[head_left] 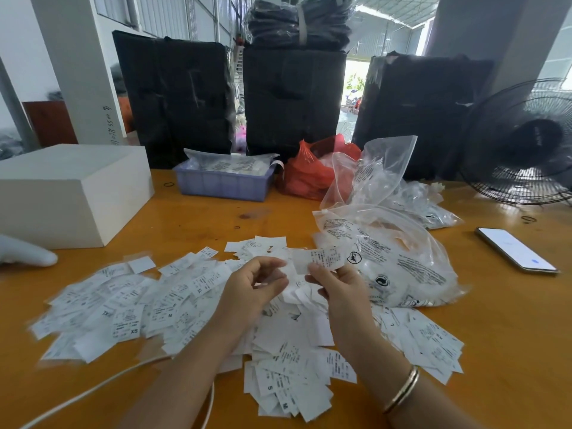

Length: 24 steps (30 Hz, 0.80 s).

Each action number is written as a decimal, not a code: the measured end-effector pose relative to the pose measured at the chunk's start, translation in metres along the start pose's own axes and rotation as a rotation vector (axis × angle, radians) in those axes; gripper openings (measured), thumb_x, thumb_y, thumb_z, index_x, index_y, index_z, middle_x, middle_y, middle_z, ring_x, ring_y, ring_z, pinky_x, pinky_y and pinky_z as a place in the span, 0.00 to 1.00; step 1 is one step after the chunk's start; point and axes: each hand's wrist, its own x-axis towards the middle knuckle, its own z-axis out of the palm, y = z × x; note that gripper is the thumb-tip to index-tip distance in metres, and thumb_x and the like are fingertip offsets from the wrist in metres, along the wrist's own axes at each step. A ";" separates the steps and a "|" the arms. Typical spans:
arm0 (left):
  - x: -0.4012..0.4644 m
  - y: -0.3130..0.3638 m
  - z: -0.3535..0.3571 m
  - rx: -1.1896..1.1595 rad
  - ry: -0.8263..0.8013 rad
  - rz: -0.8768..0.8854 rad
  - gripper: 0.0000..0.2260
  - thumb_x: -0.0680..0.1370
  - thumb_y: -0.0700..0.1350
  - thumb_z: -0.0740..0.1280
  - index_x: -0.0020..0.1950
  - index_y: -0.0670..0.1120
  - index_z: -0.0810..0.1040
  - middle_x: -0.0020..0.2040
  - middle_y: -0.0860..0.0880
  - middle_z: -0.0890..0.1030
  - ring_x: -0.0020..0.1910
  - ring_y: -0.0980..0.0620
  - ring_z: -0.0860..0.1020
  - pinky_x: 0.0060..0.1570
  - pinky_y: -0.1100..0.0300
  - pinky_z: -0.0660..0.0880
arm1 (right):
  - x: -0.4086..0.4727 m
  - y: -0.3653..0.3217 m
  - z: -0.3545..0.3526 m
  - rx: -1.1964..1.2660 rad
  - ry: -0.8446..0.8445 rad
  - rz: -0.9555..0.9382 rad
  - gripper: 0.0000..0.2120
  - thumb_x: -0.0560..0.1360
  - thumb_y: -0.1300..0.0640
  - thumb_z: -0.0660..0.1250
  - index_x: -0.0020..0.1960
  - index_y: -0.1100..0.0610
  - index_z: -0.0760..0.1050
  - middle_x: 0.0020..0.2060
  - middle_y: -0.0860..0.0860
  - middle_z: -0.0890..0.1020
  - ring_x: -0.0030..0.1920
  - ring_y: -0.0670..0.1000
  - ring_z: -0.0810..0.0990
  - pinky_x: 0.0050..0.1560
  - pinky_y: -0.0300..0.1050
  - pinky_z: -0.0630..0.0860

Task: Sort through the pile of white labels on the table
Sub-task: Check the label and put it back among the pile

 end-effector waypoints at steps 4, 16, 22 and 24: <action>0.000 -0.001 -0.001 0.015 0.007 0.025 0.10 0.73 0.43 0.72 0.52 0.55 0.79 0.46 0.55 0.82 0.47 0.66 0.78 0.41 0.76 0.73 | 0.000 -0.001 0.002 0.018 0.029 0.008 0.04 0.72 0.58 0.71 0.47 0.54 0.80 0.39 0.47 0.86 0.39 0.43 0.83 0.35 0.33 0.74; 0.003 -0.007 -0.002 0.093 0.080 0.086 0.10 0.73 0.43 0.72 0.50 0.58 0.79 0.44 0.57 0.81 0.45 0.65 0.77 0.41 0.75 0.73 | -0.002 0.006 0.004 -0.011 0.013 0.104 0.06 0.72 0.54 0.72 0.48 0.52 0.80 0.41 0.46 0.85 0.42 0.43 0.83 0.37 0.35 0.72; 0.003 -0.006 -0.001 0.086 0.090 0.076 0.09 0.74 0.43 0.72 0.49 0.57 0.79 0.44 0.58 0.80 0.45 0.67 0.77 0.39 0.77 0.72 | 0.001 0.006 0.003 0.047 0.043 0.099 0.03 0.72 0.56 0.72 0.45 0.52 0.79 0.39 0.46 0.85 0.41 0.43 0.83 0.43 0.41 0.70; 0.002 -0.005 0.000 0.079 0.085 0.077 0.09 0.74 0.43 0.72 0.49 0.57 0.79 0.43 0.58 0.81 0.45 0.67 0.77 0.40 0.76 0.72 | 0.002 0.006 0.004 0.121 0.047 0.110 0.04 0.72 0.57 0.72 0.45 0.52 0.78 0.39 0.46 0.85 0.41 0.43 0.83 0.45 0.43 0.70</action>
